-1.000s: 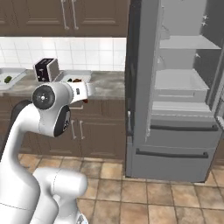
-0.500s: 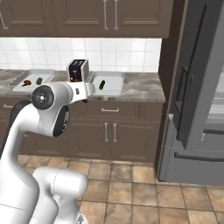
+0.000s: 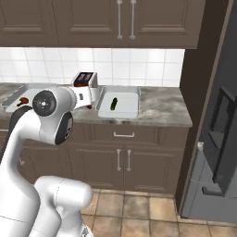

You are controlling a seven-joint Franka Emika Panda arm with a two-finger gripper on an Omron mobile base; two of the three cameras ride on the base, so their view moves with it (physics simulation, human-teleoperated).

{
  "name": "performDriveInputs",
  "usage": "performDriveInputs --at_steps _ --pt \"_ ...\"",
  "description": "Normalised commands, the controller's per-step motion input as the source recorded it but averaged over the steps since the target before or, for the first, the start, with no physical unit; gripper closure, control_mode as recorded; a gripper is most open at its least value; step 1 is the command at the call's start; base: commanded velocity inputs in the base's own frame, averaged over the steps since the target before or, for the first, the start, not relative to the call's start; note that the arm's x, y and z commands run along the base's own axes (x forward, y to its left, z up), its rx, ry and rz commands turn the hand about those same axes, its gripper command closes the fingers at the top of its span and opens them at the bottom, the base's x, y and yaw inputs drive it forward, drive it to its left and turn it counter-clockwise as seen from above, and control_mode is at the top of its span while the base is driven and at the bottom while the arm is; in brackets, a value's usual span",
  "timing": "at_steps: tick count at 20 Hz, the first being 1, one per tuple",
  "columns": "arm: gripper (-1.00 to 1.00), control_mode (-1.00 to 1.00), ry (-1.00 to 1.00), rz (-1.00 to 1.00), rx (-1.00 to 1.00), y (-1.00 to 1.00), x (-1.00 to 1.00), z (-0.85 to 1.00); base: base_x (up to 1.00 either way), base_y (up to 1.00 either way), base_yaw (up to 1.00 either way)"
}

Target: Place one cucumber and one chicken drumstick in each tupperware on the nearby counter, to pack two identical lunches.

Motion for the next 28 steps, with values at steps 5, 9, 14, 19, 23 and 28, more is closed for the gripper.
performDriveInputs --at_steps 5,9,14,19,23,28 --pt "1.00 1.00 0.00 0.00 0.00 0.00 0.00 0.00 1.00 -0.05 0.00" --pt "1.00 1.00 0.00 0.00 0.00 0.00 0.00 0.00 0.94 0.00 0.00" --pt "1.00 1.00 0.00 0.00 0.00 0.00 0.00 0.00 0.81 -0.05 0.00" --pt "1.00 1.00 0.00 0.00 0.00 0.00 0.00 0.00 0.54 -0.21 0.00" --pt "1.00 1.00 0.00 0.00 0.00 0.00 0.00 0.00 0.40 -0.30 0.00" --pt "1.00 1.00 0.00 0.00 0.00 0.00 0.00 0.00 0.29 -0.30 0.00"
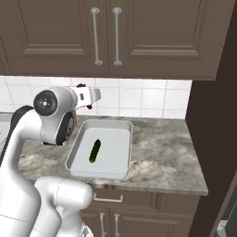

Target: Place one cucumber and one chicken drumstick in each tupperware on the nearby counter, to pack two identical lunches.

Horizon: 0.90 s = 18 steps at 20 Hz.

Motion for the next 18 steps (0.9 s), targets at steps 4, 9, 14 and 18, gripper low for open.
performDriveInputs --at_steps 4,9,14,18 --pt "1.00 1.00 0.00 0.00 0.00 0.00 0.00 0.00 0.30 -0.25 0.00" --pt "1.00 1.00 0.00 0.00 0.00 0.00 0.00 0.00 0.73 -0.05 0.00" --pt "1.00 1.00 0.00 0.00 0.00 0.00 0.00 0.00 0.56 0.00 0.00" --pt "1.00 -1.00 0.02 0.00 0.00 0.00 0.01 -0.01 0.15 0.00 0.00"
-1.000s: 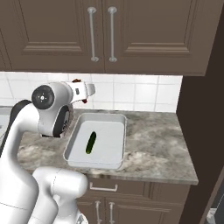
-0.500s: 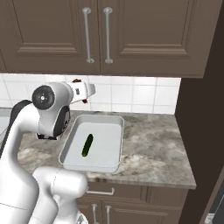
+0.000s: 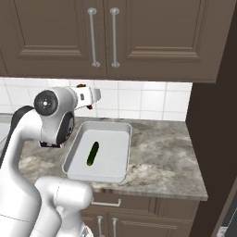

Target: Place one cucumber and one chicken drumstick in each tupperware on the nearby counter, to pack two identical lunches.

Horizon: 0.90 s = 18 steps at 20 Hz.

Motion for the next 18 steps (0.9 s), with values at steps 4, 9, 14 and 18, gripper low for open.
performDriveInputs --at_steps 4,9,14,18 --pt "1.00 -1.00 0.15 0.00 0.00 -0.05 0.00 -0.14 0.00 0.00 0.00" --pt "1.00 -1.00 0.15 -0.02 -0.01 -0.13 0.00 -0.42 0.00 0.00 0.00" --pt "1.00 -1.00 0.10 -0.01 -0.02 -0.03 0.00 -0.53 0.00 0.00 0.00" --pt "1.00 -1.00 0.08 -0.02 0.00 0.00 0.00 -0.52 0.00 0.00 0.00"
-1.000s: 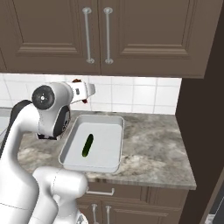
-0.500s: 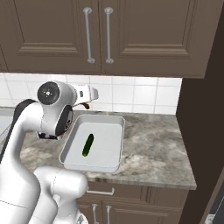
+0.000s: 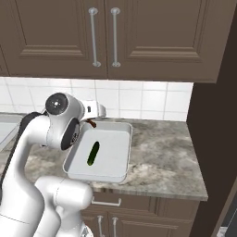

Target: Place one cucumber and one chicken drumstick in each tupperware on the nearby counter, to pack two identical lunches.

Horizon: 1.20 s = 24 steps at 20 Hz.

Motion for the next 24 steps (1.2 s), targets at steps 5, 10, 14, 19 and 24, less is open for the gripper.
performDriveInputs --at_steps 5,10,14,19,24 --pt "1.00 -1.00 0.09 -0.02 0.00 -0.14 0.00 -0.49 0.00 0.00 0.00" --pt "1.00 -1.00 0.05 0.00 0.00 -0.16 0.00 -0.51 0.00 0.00 0.00" --pt "1.00 -1.00 0.08 0.00 0.00 -0.18 0.00 -0.47 0.00 0.00 0.00" --pt "1.00 -1.00 0.10 0.00 0.00 -0.14 0.05 -0.50 0.00 0.00 0.00" --pt "1.00 -1.00 0.11 0.00 0.00 -0.14 0.17 -0.54 0.00 0.00 0.00"
